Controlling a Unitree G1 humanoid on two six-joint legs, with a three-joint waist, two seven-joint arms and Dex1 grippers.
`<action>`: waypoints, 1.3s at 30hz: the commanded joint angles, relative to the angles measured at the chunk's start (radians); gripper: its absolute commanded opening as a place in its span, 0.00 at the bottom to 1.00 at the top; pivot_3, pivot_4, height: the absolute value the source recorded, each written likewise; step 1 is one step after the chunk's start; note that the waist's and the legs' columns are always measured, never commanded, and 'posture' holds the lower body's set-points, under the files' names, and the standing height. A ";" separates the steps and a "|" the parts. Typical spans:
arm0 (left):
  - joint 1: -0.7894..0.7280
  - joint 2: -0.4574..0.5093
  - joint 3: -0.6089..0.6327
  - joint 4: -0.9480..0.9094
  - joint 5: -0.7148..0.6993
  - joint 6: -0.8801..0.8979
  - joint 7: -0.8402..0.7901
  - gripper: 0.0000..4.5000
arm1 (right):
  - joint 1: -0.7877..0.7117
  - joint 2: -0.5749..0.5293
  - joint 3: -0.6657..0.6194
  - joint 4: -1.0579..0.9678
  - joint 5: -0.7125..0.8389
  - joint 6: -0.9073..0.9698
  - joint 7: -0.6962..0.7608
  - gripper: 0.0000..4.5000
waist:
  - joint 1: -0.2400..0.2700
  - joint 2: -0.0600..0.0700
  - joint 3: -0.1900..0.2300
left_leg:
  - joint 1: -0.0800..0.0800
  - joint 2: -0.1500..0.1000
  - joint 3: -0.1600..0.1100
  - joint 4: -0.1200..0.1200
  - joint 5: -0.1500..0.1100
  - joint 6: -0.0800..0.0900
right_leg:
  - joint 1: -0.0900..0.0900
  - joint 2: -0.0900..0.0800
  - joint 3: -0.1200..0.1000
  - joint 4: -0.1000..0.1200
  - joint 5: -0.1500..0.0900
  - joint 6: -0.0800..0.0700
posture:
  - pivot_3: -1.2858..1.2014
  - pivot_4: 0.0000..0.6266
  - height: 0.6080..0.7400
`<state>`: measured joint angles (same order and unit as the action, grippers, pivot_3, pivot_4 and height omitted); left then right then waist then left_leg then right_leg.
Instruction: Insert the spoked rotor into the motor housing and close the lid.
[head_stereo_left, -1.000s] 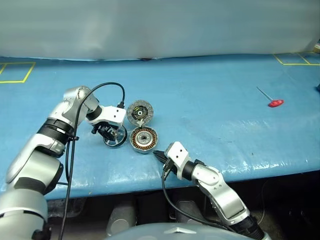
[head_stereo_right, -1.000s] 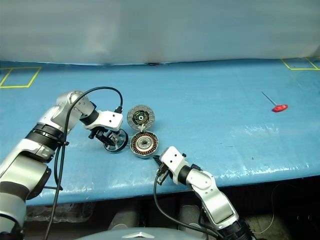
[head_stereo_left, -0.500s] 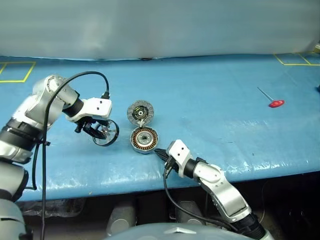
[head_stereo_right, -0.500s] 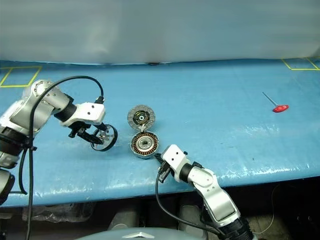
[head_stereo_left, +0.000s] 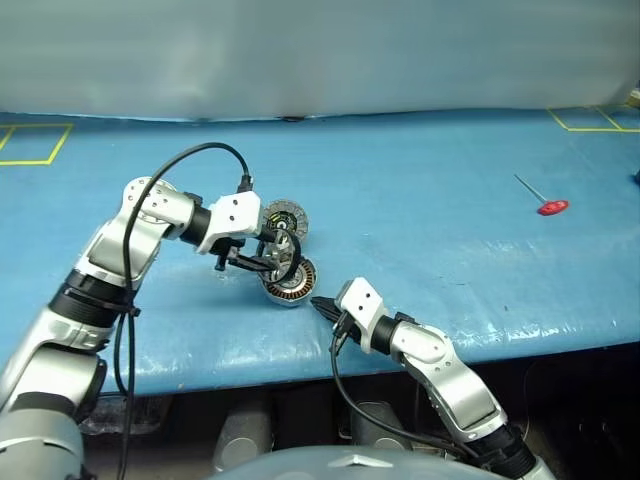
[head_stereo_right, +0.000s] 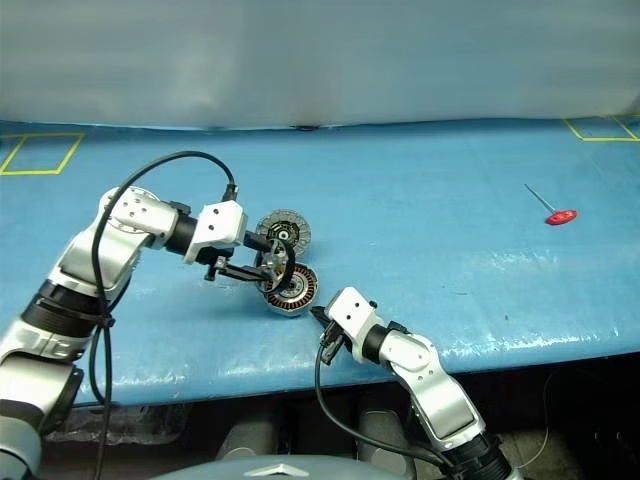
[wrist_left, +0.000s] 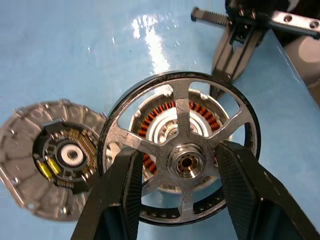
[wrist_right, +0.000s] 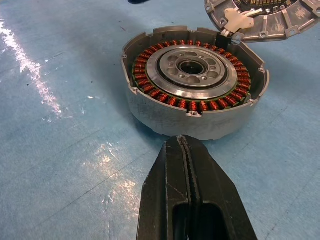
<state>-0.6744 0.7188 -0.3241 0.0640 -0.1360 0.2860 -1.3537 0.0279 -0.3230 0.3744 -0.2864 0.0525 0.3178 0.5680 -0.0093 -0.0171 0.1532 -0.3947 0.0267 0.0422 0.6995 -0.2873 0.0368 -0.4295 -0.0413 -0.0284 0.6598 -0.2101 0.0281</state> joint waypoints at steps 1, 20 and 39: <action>-0.018 -0.014 0.010 0.053 0.023 -0.077 0.009 0.44 | 0.012 -0.002 -0.033 -0.039 0.026 -0.016 0.001 0.00 | -0.003 0.000 0.000 | 0.000 0.000 0.001 0.000 0.000 0.000 | 0.000 0.000 0.001 0.000 0.000 0.000 | 0.52 0.24 1.00; -0.095 -0.069 -0.045 0.217 0.070 -0.157 -0.104 0.44 | 0.034 0.023 -0.141 0.042 0.124 -0.102 0.028 0.00 | 0.000 0.000 0.000 | 0.000 0.000 0.002 0.000 0.000 0.000 | 0.000 0.001 0.002 0.000 0.002 0.004 | 0.52 0.24 1.00; -0.157 -0.091 -0.085 0.302 0.111 -0.176 -0.207 0.44 | 0.050 0.025 -0.103 0.056 0.109 -0.133 0.027 0.00 | -0.001 0.000 0.000 | 0.000 0.000 0.003 0.000 -0.001 0.001 | -0.001 0.001 0.004 0.000 0.002 0.003 | 0.52 0.24 1.00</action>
<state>-0.8020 0.6315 -0.4124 0.3616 -0.0352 0.1227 -1.5515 0.0815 -0.3023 0.2712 -0.2086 0.1629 0.2068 0.5913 -0.0101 -0.0171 0.1532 -0.3942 0.0266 0.0453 0.6996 -0.2881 0.0382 -0.4301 -0.0400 -0.0242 0.6596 -0.2079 0.0315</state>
